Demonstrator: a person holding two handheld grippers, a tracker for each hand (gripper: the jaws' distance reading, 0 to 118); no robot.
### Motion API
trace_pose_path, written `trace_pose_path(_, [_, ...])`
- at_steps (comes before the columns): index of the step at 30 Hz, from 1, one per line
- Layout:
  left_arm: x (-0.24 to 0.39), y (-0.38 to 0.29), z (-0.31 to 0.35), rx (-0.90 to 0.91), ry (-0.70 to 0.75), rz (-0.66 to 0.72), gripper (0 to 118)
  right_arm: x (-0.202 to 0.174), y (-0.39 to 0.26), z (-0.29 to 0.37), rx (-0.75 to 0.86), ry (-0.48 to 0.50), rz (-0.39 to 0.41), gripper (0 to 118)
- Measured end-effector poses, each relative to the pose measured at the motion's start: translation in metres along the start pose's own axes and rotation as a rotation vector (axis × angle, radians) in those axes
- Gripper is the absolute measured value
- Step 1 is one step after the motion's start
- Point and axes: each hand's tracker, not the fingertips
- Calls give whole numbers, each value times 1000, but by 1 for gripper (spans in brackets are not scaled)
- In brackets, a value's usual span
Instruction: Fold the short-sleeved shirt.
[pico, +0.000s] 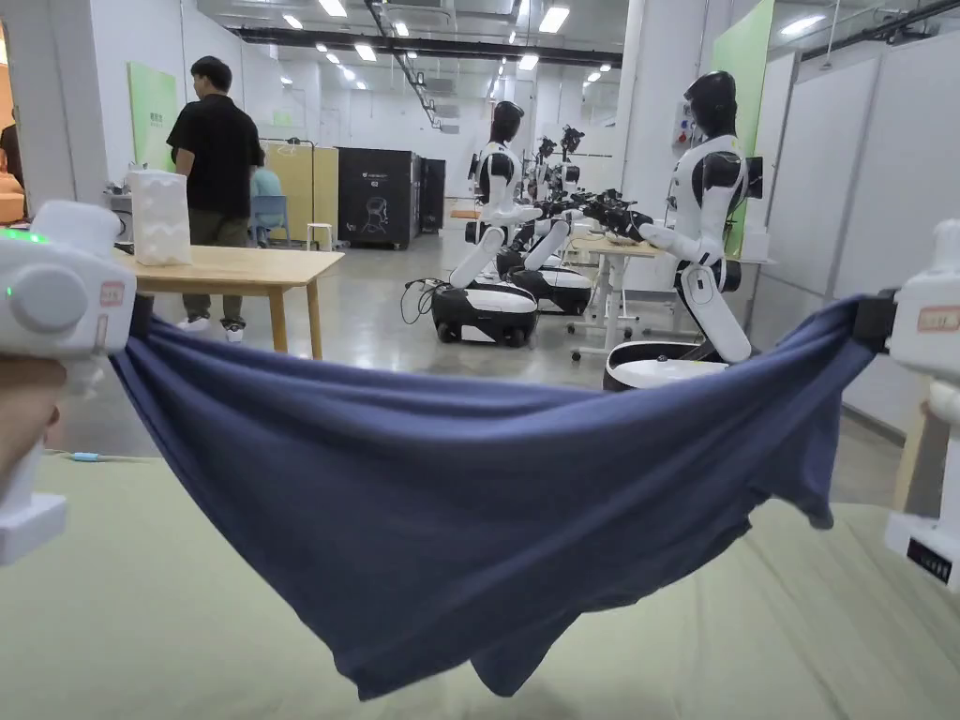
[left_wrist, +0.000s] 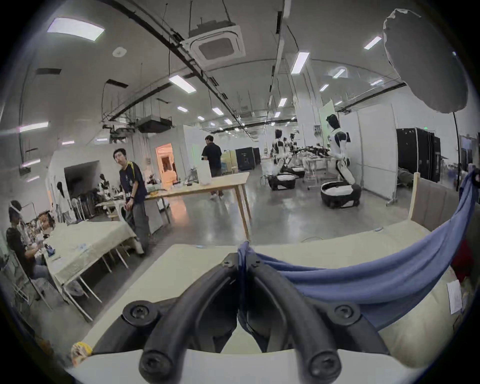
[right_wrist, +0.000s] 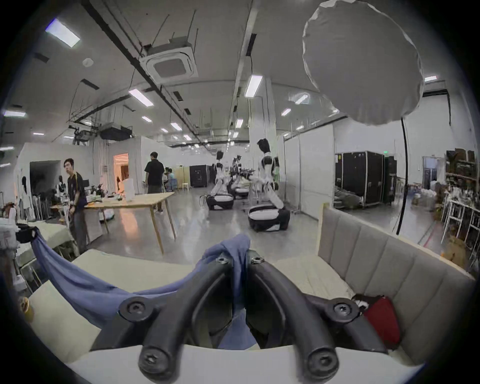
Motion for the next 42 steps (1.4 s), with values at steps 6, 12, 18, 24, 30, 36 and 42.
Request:
trace_pose_path(6, [21, -55, -27, -58, -24, 30, 1, 6, -63, -25, -51, -26, 30, 8])
trace_pose_path(12, [22, -80, 18, -62, -93, 42, 1, 31, -86, 14, -71, -5, 13, 8])
trace_pose_path(18, [11, -162, 109, -126, -200, 14, 1, 61, -160, 103, -148, 24, 61, 8])
trace_pose_path(24, [9, -298, 181, -333, -209, -111, 1, 77, -296, 175, -349, 72, 243, 8])
trace_pose_path(30, [-3, -399, 193, -542, -172, 7, 2, 86, -382, 220, -565, 23, 117, 9])
trace_pose_path(36, [13, -334, 243, -332, -205, -2, 118, 56, -334, 250, -381, 23, 189, 114])
trace_pose_path(42, [88, -286, 310, -27, -271, -82, 118, -55, -289, 277, -160, 192, 142, 118])
